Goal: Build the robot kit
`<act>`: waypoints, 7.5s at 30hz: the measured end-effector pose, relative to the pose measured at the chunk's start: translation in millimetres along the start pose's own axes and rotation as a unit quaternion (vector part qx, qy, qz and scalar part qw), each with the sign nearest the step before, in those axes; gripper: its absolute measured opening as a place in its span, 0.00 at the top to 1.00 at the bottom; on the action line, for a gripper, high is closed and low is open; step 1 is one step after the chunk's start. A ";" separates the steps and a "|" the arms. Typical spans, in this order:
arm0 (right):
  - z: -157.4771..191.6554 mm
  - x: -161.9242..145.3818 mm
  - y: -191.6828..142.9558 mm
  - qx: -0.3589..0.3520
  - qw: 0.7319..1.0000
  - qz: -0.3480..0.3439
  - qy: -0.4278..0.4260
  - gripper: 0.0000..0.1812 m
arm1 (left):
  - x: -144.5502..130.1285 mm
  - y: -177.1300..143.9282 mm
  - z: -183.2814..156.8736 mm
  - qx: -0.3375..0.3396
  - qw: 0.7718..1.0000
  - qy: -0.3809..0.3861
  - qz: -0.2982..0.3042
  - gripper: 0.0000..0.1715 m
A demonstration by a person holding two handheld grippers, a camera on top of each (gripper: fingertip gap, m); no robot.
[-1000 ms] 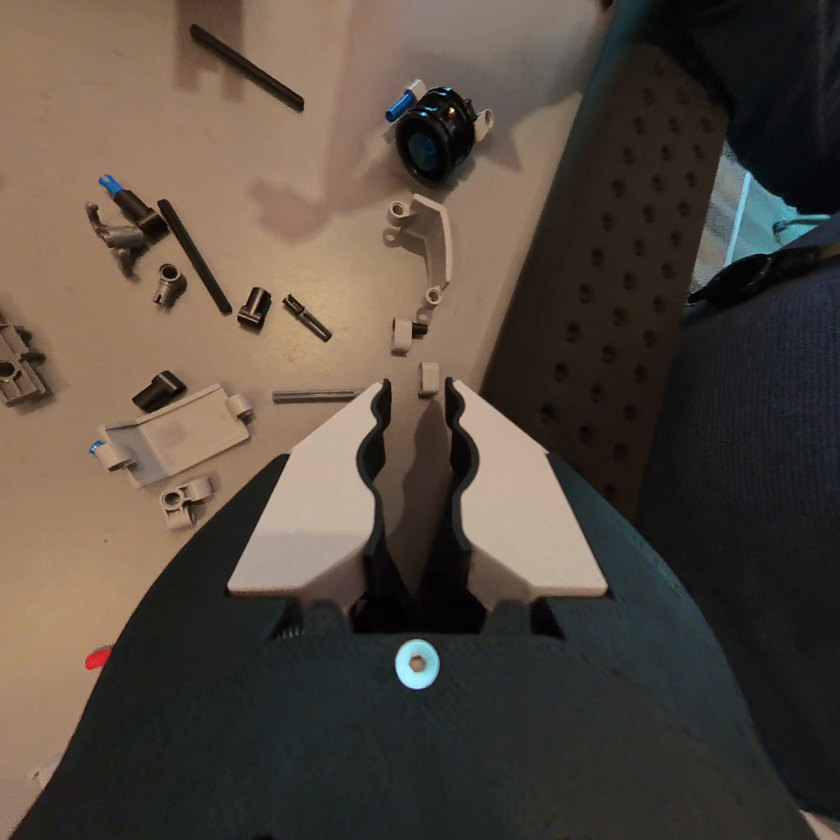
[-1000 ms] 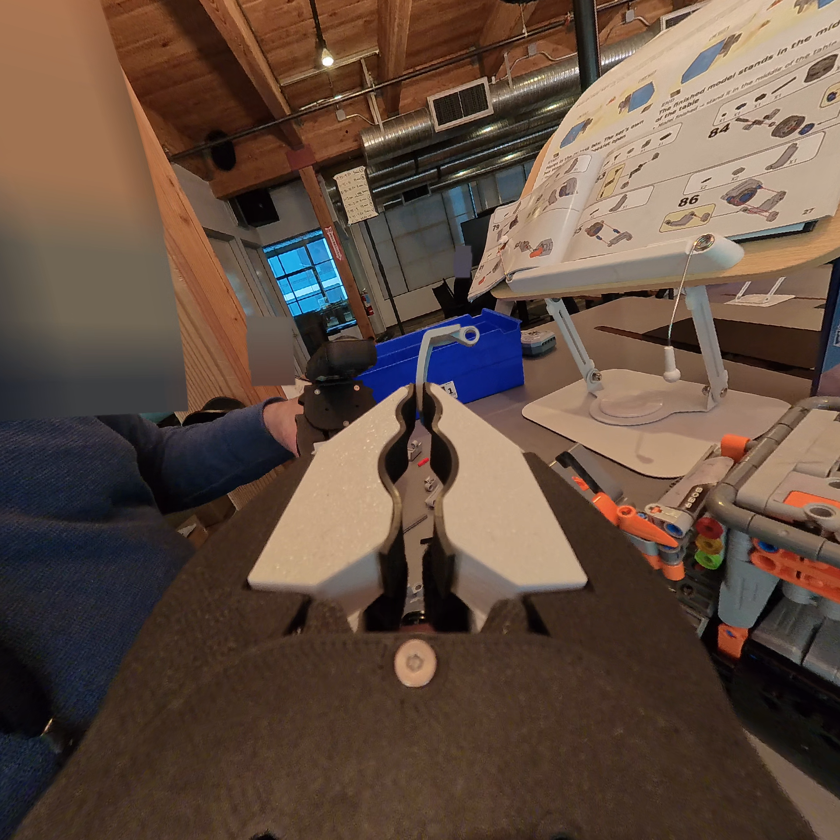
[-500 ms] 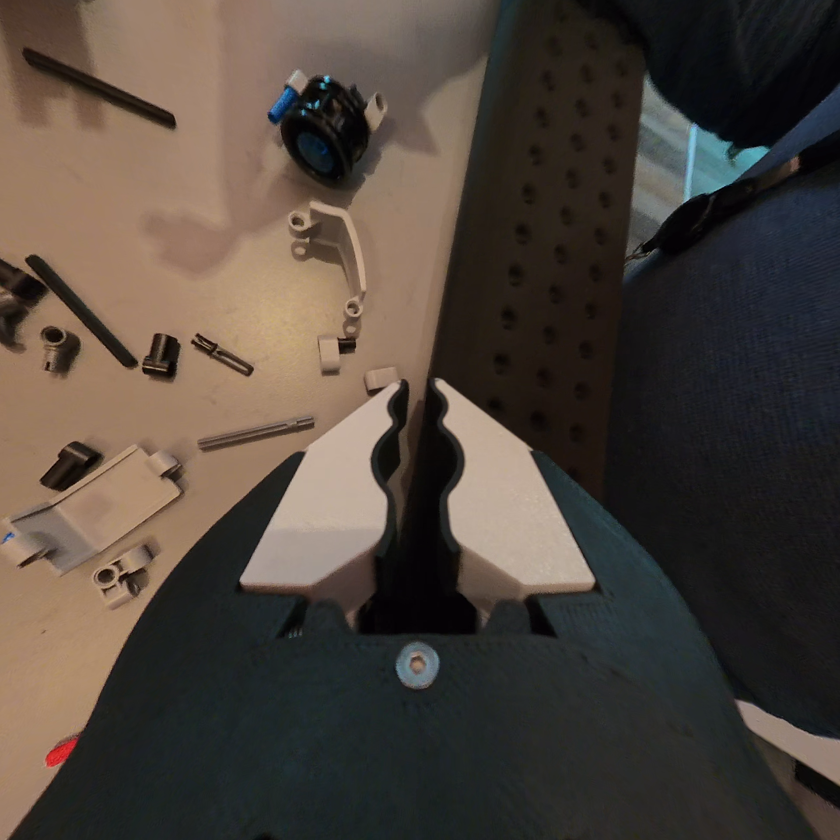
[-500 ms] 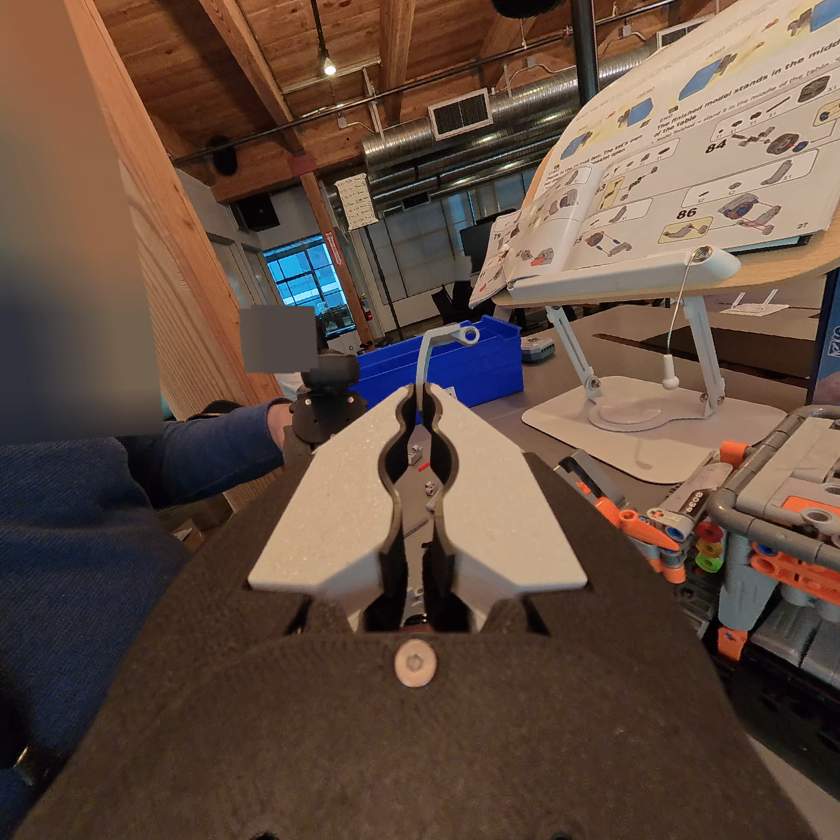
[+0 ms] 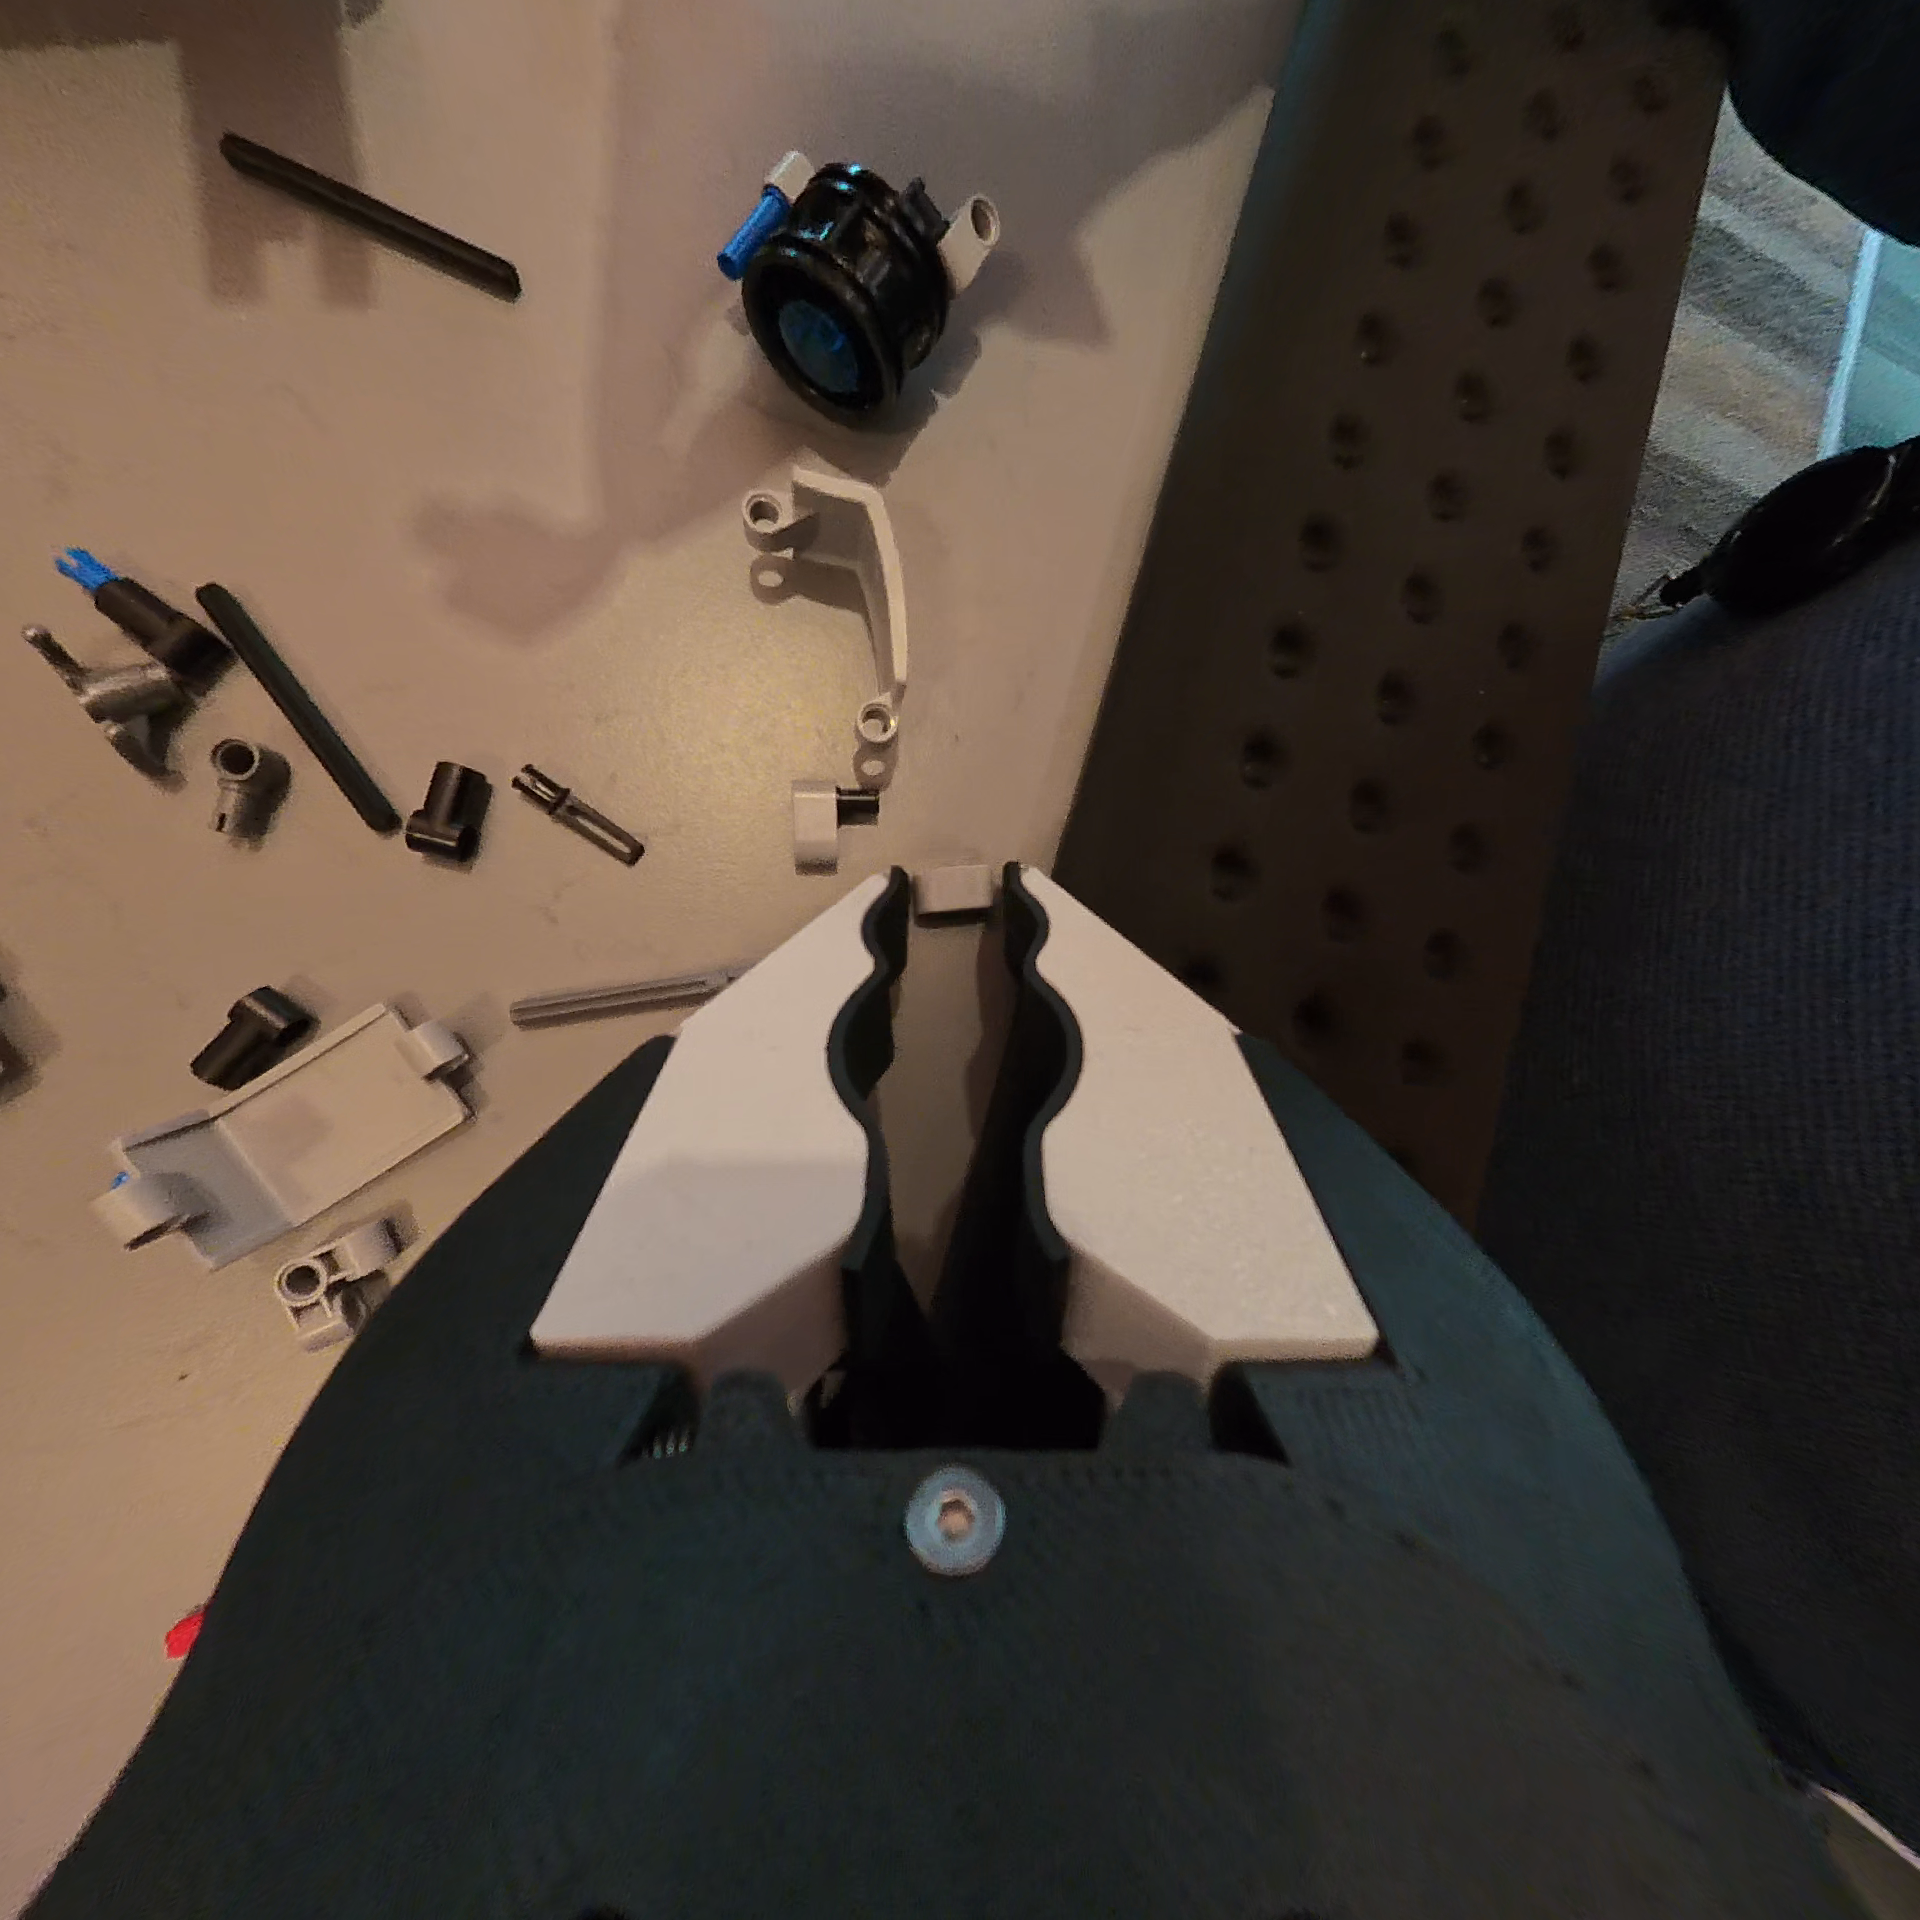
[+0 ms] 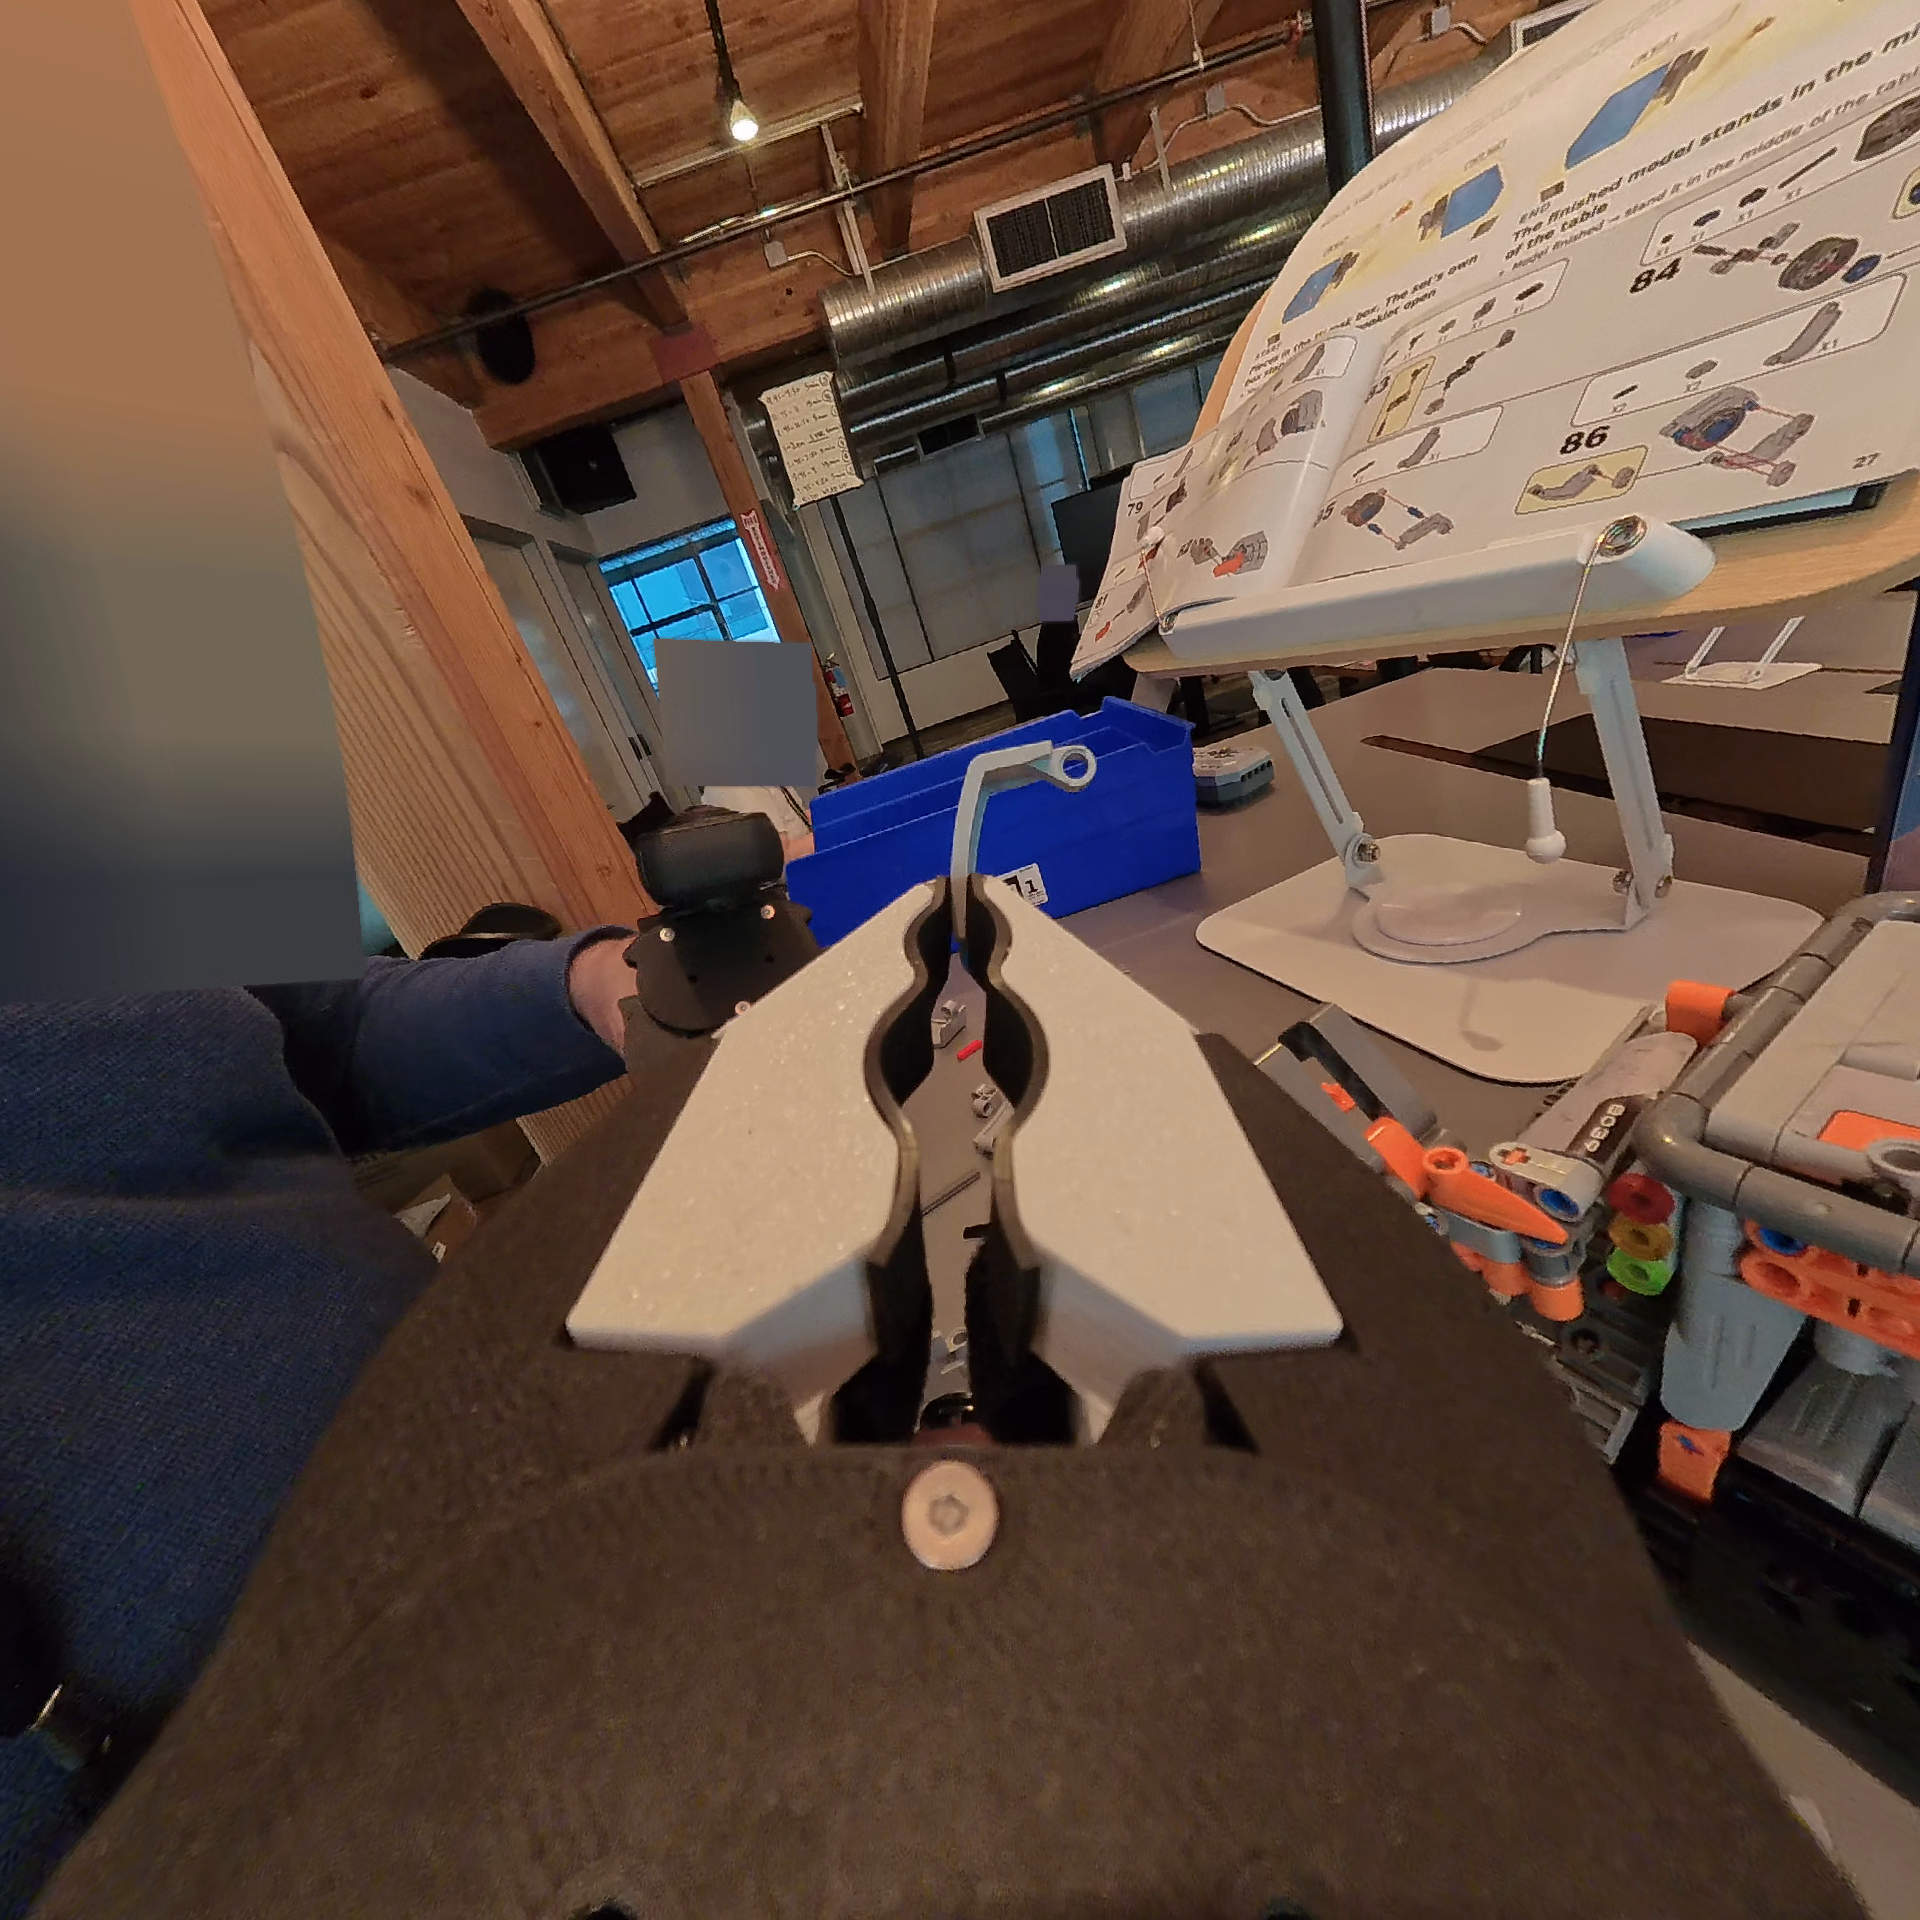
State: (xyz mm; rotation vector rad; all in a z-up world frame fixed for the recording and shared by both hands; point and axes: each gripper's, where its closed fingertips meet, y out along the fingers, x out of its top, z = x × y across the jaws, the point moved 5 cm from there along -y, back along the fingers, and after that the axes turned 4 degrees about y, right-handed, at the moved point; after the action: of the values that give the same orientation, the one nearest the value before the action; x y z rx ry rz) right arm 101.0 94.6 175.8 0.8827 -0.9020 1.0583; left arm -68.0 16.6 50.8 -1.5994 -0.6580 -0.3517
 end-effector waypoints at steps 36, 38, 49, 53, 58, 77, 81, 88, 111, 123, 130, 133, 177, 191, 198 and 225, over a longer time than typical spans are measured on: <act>6.7 -29.0 30.2 0.048 0.996 0.055 0.046 1.00 | 100.5 -64.1 34.0 0.067 0.926 0.044 -0.368 0.93; 7.2 -29.9 32.3 0.052 0.996 0.058 0.045 1.00 | 98.8 -65.3 34.9 0.050 0.923 0.034 -0.381 0.94; -1.4 -33.5 31.6 0.022 0.996 0.076 0.038 1.00 | 85.5 -41.5 42.5 0.069 0.947 0.049 -0.310 0.93; -7.5 -41.5 30.7 0.005 0.993 0.106 0.048 1.00 | 67.2 -12.8 44.8 0.074 0.976 0.065 -0.193 0.93; -11.2 -46.7 30.3 -0.009 0.991 0.122 0.050 1.00 | 51.2 13.9 45.9 0.059 0.990 0.071 -0.108 0.93; -16.8 -49.2 21.5 -0.033 0.989 0.135 0.051 1.00 | 57.0 29.6 47.8 0.044 0.993 0.092 -0.055 0.87; -21.0 -58.4 15.7 -0.046 0.983 0.167 0.062 1.00 | 61.1 37.0 45.3 0.044 0.994 0.083 -0.051 0.86; -21.7 -83.9 19.5 -0.044 0.963 0.250 0.086 1.00 | 57.8 17.6 60.6 0.058 0.993 0.044 -0.088 0.82; -25.8 -98.8 12.0 -0.059 0.929 0.366 -0.007 0.97 | 70.0 2.6 74.6 -0.011 0.983 0.088 -0.163 0.85; -25.4 -108.1 16.3 -0.064 0.912 0.402 -0.051 0.98 | 60.9 12.2 76.0 -0.007 0.987 0.096 -0.126 0.84; -25.4 -111.8 16.9 -0.066 0.903 0.420 -0.060 0.98 | 58.3 16.3 76.3 -0.007 0.988 0.101 -0.116 0.84; -25.2 -113.2 17.2 -0.069 0.899 0.427 -0.066 0.98 | 57.8 18.0 76.5 -0.006 0.988 0.103 -0.114 0.84; -29.7 -107.3 -3.6 -0.069 0.896 0.430 -0.082 0.94 | 68.2 31.8 70.2 0.047 0.986 0.162 -0.011 0.86; -35.7 -108.8 -4.2 -0.057 0.902 0.424 -0.059 0.98 | 74.4 33.3 74.9 0.041 0.986 0.162 0.004 0.86; -39.5 -108.0 -7.6 -0.056 0.909 0.412 -0.026 0.98 | 79.6 33.8 78.3 0.028 0.986 0.165 0.017 0.86; -35.1 -105.6 -10.2 -0.070 0.904 0.413 -0.083 0.97 | 81.7 39.0 76.0 0.052 0.983 0.173 0.019 0.86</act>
State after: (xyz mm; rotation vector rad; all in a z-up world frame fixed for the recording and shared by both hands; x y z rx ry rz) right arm 92.3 89.8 64.5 0.4541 -1.5451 1.6245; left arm 8.2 106.8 56.0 -1.4040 -0.3729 -0.5437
